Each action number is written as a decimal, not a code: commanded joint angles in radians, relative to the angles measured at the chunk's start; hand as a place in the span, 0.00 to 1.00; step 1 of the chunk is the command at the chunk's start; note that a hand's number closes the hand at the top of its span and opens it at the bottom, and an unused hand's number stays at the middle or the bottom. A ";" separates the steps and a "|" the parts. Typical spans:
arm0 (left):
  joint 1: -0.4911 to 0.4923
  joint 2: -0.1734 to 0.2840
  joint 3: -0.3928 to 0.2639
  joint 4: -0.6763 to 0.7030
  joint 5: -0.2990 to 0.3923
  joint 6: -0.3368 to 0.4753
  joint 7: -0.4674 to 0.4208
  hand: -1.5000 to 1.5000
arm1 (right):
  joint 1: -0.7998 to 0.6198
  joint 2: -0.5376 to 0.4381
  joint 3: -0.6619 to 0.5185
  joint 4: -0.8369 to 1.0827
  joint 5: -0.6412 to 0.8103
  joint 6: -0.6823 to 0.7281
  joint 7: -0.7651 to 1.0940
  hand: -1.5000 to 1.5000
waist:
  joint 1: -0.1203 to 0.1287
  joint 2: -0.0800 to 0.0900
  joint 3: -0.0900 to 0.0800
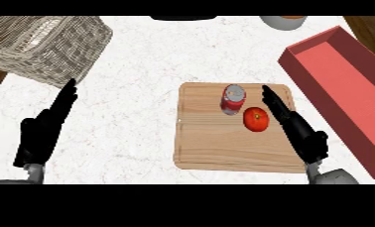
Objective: Pick the can from the cutting board and place it in the cardboard box
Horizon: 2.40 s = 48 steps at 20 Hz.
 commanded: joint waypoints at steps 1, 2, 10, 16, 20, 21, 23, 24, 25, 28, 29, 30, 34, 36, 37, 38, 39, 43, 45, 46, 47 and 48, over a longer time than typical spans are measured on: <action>-0.064 -0.021 0.035 0.019 0.011 0.017 0.013 0.50 | 0.011 0.023 -0.079 -0.022 -0.022 -0.069 -0.008 1.00 | -0.016 0.021 -0.028; -0.048 -0.050 0.040 -0.044 0.042 0.039 0.026 0.50 | 0.012 0.025 -0.169 0.002 -0.056 -0.125 -0.048 1.00 | -0.017 0.018 -0.027; -0.073 -0.172 0.093 -0.079 0.174 0.074 0.005 0.50 | 0.022 -0.021 -0.383 0.070 0.098 -0.544 0.059 0.00 | -0.010 0.021 -0.029; -0.062 -0.191 0.081 -0.093 0.165 0.072 0.021 0.50 | 0.078 -0.163 -0.279 -0.156 0.248 -0.460 0.106 0.00 | -0.011 0.017 -0.030; -0.105 -0.212 0.069 -0.095 0.158 0.100 0.056 0.50 | 0.027 -0.327 -0.214 -0.237 0.305 -0.307 0.359 0.00 | -0.010 0.016 -0.032; -0.069 -0.165 0.093 -0.108 0.180 0.050 0.048 0.50 | 0.028 -0.368 -0.197 -0.219 0.282 -0.220 0.384 0.00 | 0.004 0.016 -0.033; -0.108 -0.184 0.100 -0.085 0.181 0.065 0.037 0.50 | -0.008 -0.404 -0.150 -0.283 0.239 -0.105 0.491 0.00 | 0.001 0.018 -0.034; -0.075 -0.202 0.065 -0.108 0.162 0.073 0.038 0.50 | -0.013 -0.418 -0.147 -0.297 0.201 -0.053 0.525 0.00 | 0.004 0.017 -0.032; -0.113 -0.194 0.084 -0.077 0.162 0.079 0.046 0.50 | -0.028 -0.403 -0.112 -0.366 0.194 -0.042 0.622 0.00 | -0.006 0.018 -0.033; -0.127 -0.193 0.086 -0.064 0.152 0.080 0.051 0.50 | -0.110 -0.390 -0.101 -0.469 0.138 -0.006 0.834 0.00 | -0.005 0.019 -0.031; -0.119 -0.219 0.056 -0.094 0.132 0.103 0.063 0.50 | -0.159 -0.386 -0.100 -0.469 0.117 0.016 0.885 0.00 | 0.002 0.020 -0.030; -0.088 -0.186 0.106 -0.074 0.178 0.044 0.031 0.50 | -0.166 -0.411 -0.149 -0.504 0.077 0.051 0.906 0.00 | -0.002 0.020 -0.030; -0.045 -0.197 0.077 -0.165 0.141 0.060 0.082 0.50 | -0.257 -0.293 -0.131 -0.471 0.085 0.049 0.966 0.00 | 0.004 0.021 -0.029; -0.117 -0.209 0.113 -0.058 0.160 0.036 0.034 0.50 | -0.318 -0.223 -0.089 -0.465 0.130 0.026 1.012 0.00 | 0.000 0.022 -0.029; -0.145 -0.213 0.141 0.019 0.166 0.021 -0.007 0.50 | -0.323 -0.203 -0.110 -0.403 0.151 0.038 0.958 0.00 | -0.002 0.023 -0.029; -0.099 -0.226 0.107 -0.109 0.143 0.053 0.070 0.50 | -0.259 -0.191 -0.104 -0.494 0.187 0.044 0.996 0.00 | -0.003 0.021 -0.028; -0.073 -0.227 0.100 -0.111 0.134 0.041 0.046 0.50 | -0.278 -0.154 -0.067 -0.421 0.228 0.038 0.967 0.00 | 0.000 0.022 -0.028; -0.096 -0.242 0.115 -0.075 0.124 0.043 0.032 0.50 | -0.374 -0.131 -0.096 -0.357 0.256 0.092 1.070 0.00 | 0.000 0.022 -0.028; -0.191 -0.250 0.132 0.002 0.126 0.050 0.058 0.50 | -0.317 -0.096 -0.079 -0.382 0.295 0.079 1.065 0.00 | -0.006 0.022 -0.028; -0.175 -0.221 0.147 -0.029 0.130 0.027 0.075 0.50 | -0.338 -0.053 -0.070 -0.333 0.313 0.075 1.043 0.00 | -0.002 0.022 -0.028; -0.125 -0.230 0.125 -0.099 0.135 0.032 0.086 0.50 | -0.420 -0.004 -0.049 -0.218 0.333 0.036 1.028 0.00 | 0.008 0.023 -0.028; -0.086 -0.257 0.124 -0.022 0.119 0.009 -0.023 0.50 | -0.258 -0.026 -0.044 -0.378 0.329 0.052 1.025 0.00 | -0.005 0.021 -0.028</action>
